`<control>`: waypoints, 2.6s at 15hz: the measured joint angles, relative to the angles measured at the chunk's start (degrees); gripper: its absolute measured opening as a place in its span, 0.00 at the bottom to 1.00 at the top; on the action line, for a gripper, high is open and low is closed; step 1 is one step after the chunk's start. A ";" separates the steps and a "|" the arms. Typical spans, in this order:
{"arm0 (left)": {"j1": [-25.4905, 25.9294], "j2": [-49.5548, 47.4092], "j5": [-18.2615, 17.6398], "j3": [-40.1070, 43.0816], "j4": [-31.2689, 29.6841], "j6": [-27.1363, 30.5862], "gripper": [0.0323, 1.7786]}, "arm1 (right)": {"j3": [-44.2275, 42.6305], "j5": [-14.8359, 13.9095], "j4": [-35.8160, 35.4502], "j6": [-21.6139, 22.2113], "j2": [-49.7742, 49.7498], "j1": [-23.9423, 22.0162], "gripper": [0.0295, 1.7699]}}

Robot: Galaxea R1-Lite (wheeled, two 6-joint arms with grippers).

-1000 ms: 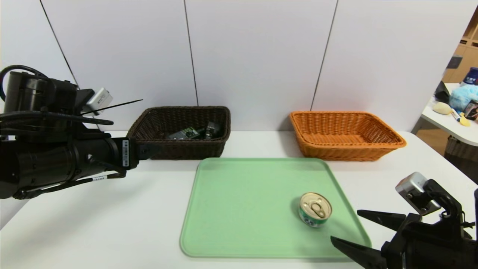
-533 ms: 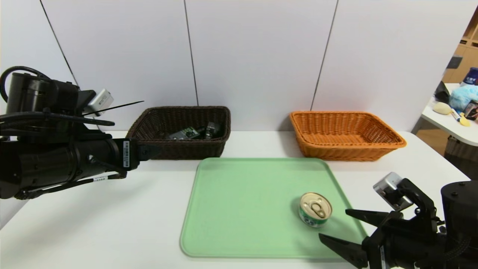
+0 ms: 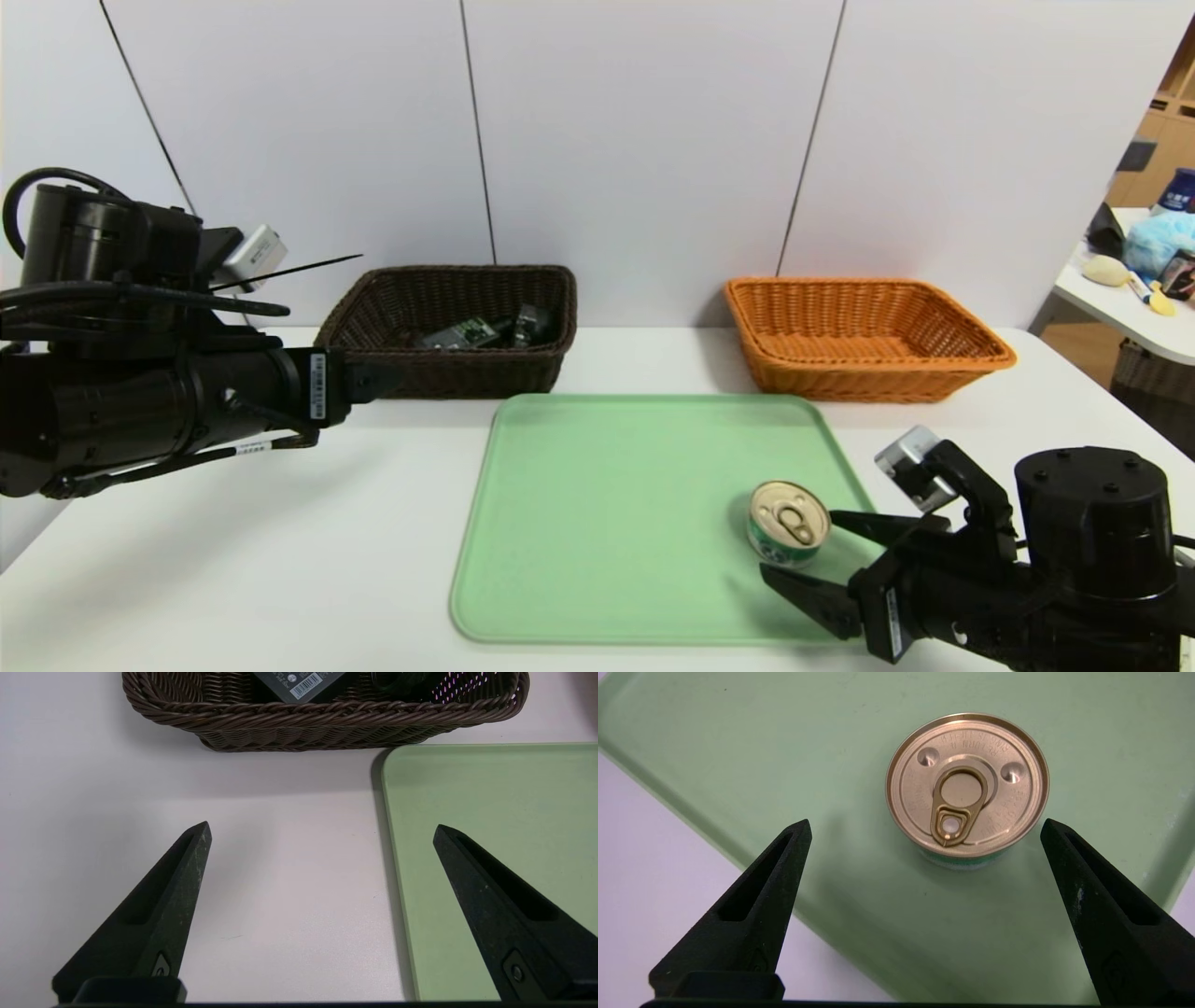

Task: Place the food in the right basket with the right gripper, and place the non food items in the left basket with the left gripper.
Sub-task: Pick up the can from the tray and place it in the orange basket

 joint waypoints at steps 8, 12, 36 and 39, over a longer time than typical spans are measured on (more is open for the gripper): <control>0.05 0.11 -1.28 0.04 -0.09 -0.09 0.95 | 0.49 -0.20 -2.86 0.09 4.92 -0.57 0.96; 0.05 0.11 -1.33 0.04 -0.09 -0.09 0.95 | -0.52 -0.61 -2.99 0.21 5.89 -0.63 0.96; 0.11 0.13 -1.57 0.11 -0.06 -0.11 0.95 | -0.09 -2.84 -11.31 0.26 12.45 -1.10 0.96; 0.09 0.13 -1.58 0.11 -0.09 -0.11 0.95 | -0.06 -2.85 -11.30 0.23 12.42 -1.02 0.96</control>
